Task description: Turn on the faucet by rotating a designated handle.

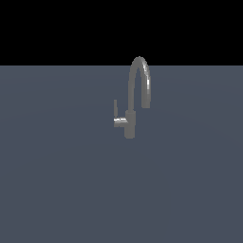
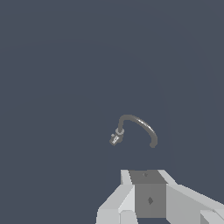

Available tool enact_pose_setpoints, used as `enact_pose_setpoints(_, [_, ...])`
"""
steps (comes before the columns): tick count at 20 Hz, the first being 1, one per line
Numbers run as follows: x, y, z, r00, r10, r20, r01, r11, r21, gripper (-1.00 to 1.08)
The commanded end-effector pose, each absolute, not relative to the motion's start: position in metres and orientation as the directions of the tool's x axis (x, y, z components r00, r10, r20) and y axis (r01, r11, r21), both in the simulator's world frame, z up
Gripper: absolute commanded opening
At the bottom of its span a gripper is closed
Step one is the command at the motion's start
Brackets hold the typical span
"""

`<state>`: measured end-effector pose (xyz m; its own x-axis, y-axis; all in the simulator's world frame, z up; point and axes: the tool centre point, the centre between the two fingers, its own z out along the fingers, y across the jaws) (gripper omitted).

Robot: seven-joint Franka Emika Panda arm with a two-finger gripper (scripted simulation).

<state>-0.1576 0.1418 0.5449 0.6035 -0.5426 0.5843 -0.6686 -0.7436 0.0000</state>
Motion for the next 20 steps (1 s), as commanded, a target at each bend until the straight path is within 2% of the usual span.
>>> enact_pose_setpoints(1, [-0.142,0.151,0.535,0.557,-0.561,0.612,-0.704,-0.711,-0.012,-1.00])
enact_pose_setpoints(11, [-0.072,0.166,0.464,0.385,-0.615,0.688,-0.821,-0.568,-0.048,-1.00])
enact_pose_setpoints(20, [-0.008,0.141,0.364,0.241,-0.653,0.718,-0.906,-0.417,-0.075,-1.00])
